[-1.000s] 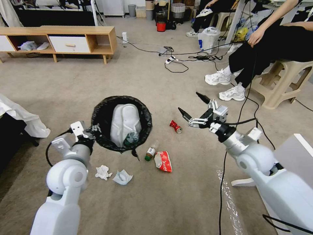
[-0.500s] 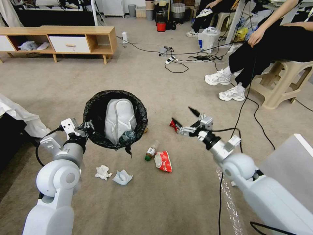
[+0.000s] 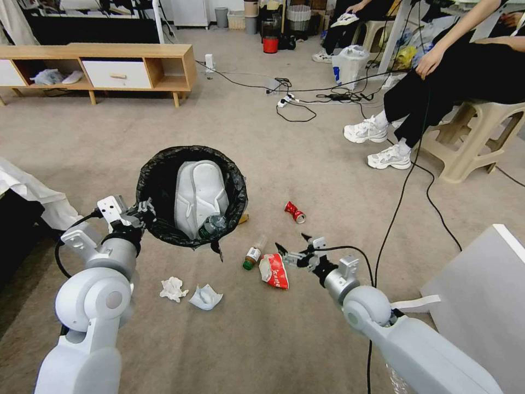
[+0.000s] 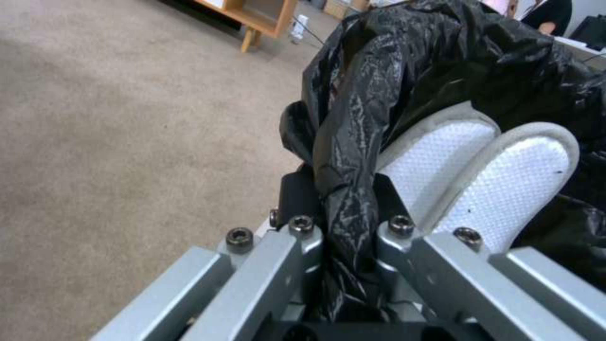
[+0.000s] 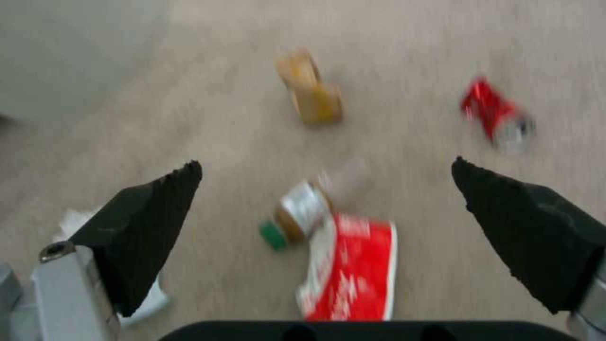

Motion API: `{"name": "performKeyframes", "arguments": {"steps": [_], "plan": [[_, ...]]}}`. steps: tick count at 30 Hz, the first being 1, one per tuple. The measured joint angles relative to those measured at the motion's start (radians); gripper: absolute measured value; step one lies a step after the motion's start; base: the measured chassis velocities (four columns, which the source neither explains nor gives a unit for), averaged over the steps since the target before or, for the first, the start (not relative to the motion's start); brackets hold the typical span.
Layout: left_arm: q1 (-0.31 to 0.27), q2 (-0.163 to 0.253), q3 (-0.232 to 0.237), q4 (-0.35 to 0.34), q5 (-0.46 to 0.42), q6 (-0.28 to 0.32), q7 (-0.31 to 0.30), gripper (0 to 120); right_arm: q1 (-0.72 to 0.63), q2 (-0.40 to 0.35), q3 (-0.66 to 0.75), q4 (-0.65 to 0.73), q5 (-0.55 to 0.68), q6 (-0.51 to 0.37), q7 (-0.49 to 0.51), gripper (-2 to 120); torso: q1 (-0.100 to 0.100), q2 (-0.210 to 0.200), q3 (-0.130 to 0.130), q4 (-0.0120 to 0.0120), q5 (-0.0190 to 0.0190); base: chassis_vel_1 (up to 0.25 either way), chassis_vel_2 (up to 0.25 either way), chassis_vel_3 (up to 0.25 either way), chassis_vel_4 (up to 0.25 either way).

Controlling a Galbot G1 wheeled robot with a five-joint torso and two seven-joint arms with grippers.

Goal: Pick up the trash bin and place the garbage on the floor into it.

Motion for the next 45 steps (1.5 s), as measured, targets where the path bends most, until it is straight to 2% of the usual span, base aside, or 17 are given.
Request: {"name": "performKeyframes", "arguments": {"steps": [1,3,11,22,32,45], "plan": [[0.0,0.0,0.0,0.0,0.0,0.0,0.0,4,0.0,0.0,0.0,0.0,0.0,0.0,0.0,100,0.0,0.0,0.0,0.0,0.0,0.0,0.0,0.0,0.0],[0.004,0.0,0.0,0.0,0.0,-0.001,0.0,4,0.005,0.012,-0.017,-0.025,0.019,-0.057,0.027,100,0.0,0.0,0.0,0.0,-0.0001,0.0,0.0,0.0,0.0],[0.011,0.0,0.002,-0.001,0.0,-0.003,0.001,4,0.011,0.043,-0.045,-0.112,0.027,-0.085,0.038,100,0.0,0.0,0.0,-0.0001,0.0,0.0,0.0,0.0,0.0],[0.017,-0.006,0.013,-0.007,0.001,-0.003,0.002,4,0.065,0.107,-0.071,-0.266,0.043,-0.036,-0.022,100,0.0,0.0,0.0,-0.0001,0.0,0.0,0.0,0.0,0.0],[0.017,-0.011,0.016,-0.005,0.005,-0.003,0.003,4,0.11,0.145,-0.106,-0.312,0.051,-0.03,-0.028,100,0.0,0.0,0.0,-0.0001,-0.0001,0.0,0.0,0.0,0.0],[0.027,-0.015,0.015,-0.006,0.007,-0.006,0.005,4,0.162,0.248,-0.151,-0.461,0.025,0.001,-0.05,100,0.0,0.0,0.0,0.0,0.0,0.0,0.0,0.0,0.0]]}}
